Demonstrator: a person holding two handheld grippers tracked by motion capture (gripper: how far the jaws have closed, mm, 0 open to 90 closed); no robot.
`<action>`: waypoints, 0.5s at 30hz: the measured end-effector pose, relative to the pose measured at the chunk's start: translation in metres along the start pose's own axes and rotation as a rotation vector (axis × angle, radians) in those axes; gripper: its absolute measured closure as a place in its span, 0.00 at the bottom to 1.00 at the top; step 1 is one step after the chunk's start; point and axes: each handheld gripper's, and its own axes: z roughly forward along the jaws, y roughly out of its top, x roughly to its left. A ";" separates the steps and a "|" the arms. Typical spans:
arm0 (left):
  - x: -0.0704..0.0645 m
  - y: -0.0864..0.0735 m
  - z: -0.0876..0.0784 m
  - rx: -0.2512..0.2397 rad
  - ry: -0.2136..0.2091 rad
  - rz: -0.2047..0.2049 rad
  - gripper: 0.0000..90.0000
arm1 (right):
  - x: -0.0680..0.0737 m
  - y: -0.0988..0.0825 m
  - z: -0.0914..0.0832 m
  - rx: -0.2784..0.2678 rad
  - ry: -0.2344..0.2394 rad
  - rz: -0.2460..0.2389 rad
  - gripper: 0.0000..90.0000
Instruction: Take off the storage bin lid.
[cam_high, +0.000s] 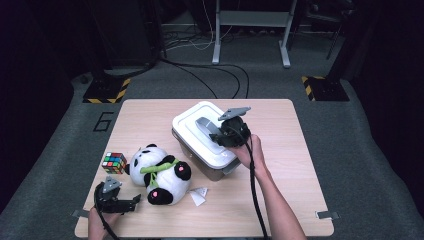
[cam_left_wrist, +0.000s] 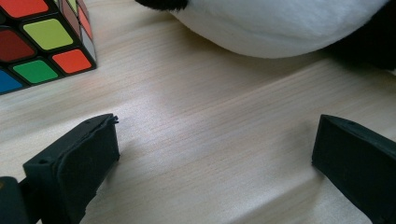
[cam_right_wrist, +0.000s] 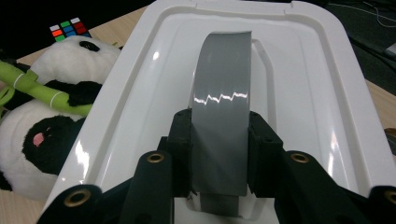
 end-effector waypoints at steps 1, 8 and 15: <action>0.000 0.000 0.000 -0.002 0.001 0.000 0.00 | -0.001 -0.001 -0.002 -0.003 -0.001 -0.001 0.75; -0.001 0.000 0.001 -0.009 0.005 -0.005 0.00 | -0.003 -0.003 -0.015 -0.012 -0.026 0.004 0.75; -0.001 0.000 0.001 -0.008 0.007 -0.006 0.00 | -0.012 -0.007 -0.029 -0.019 -0.061 0.018 0.75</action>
